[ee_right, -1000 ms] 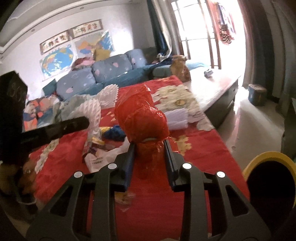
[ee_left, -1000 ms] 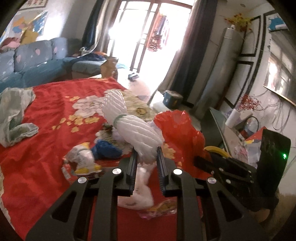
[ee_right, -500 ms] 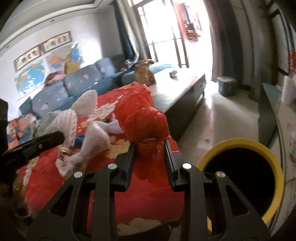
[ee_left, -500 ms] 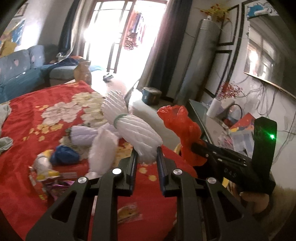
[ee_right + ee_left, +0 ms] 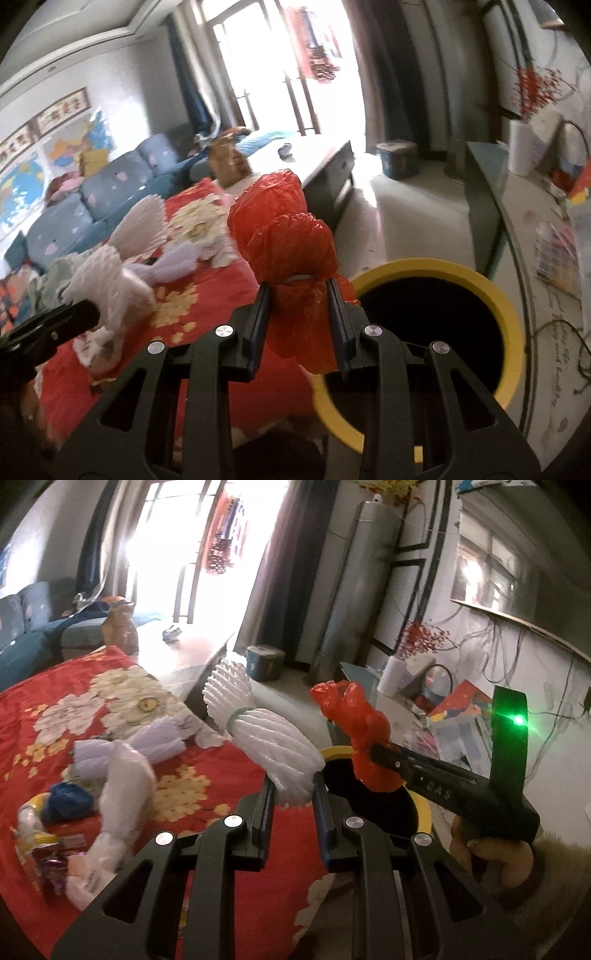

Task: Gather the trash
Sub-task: 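Carry both items to the yellow bin and release them inside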

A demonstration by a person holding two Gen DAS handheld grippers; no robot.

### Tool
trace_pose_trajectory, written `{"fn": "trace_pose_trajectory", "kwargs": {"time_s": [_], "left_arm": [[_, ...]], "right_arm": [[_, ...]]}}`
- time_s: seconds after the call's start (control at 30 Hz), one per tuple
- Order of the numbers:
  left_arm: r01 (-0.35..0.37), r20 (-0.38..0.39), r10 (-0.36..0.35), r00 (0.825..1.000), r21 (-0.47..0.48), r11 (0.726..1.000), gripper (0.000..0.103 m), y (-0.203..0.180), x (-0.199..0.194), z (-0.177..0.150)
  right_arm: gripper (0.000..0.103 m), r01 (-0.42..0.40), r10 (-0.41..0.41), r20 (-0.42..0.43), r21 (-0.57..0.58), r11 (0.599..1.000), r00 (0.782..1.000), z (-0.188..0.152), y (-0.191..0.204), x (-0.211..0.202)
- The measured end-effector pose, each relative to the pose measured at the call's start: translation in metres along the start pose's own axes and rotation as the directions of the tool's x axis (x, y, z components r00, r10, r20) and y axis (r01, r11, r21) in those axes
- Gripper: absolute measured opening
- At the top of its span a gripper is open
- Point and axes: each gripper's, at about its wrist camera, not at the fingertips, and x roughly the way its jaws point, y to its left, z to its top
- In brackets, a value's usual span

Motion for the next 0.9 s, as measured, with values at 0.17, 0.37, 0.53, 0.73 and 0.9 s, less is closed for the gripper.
{"fn": "trace_pose_trajectory", "kwargs": {"time_s": [0.17, 0.37, 0.53, 0.73, 0.9], "left_arm": [[0.039, -0.023, -0.039, 0.999, 0.033, 0.999, 0.019, -0.018, 0.018, 0.000], [0.094, -0.068, -0.089, 0.994, 0.072, 0.993, 0.019, -0.041, 0.045, -0.004], [0.138, -0.101, -0.128, 0.987, 0.098, 0.986, 0.019, -0.059, 0.066, -0.011], [0.186, -0.151, -0.169, 0.974, 0.106, 0.977, 0.019, -0.071, 0.091, -0.021], [0.227, -0.192, -0.206, 0.960, 0.096, 0.969, 0.019, -0.078, 0.112, -0.026]], "right_arm": [[0.024, 0.063, -0.063, 0.001, 0.062, 0.996, 0.998, -0.001, -0.028, -0.004], [0.024, 0.125, -0.123, -0.019, 0.145, 0.981, 0.992, -0.005, -0.061, -0.003], [0.024, 0.149, -0.145, -0.038, 0.193, 0.970, 0.989, -0.012, -0.081, -0.005], [0.024, 0.166, -0.157, -0.057, 0.240, 0.957, 0.986, -0.015, -0.099, -0.004], [0.024, 0.177, -0.162, -0.078, 0.259, 0.949, 0.984, -0.018, -0.105, -0.002]]}}
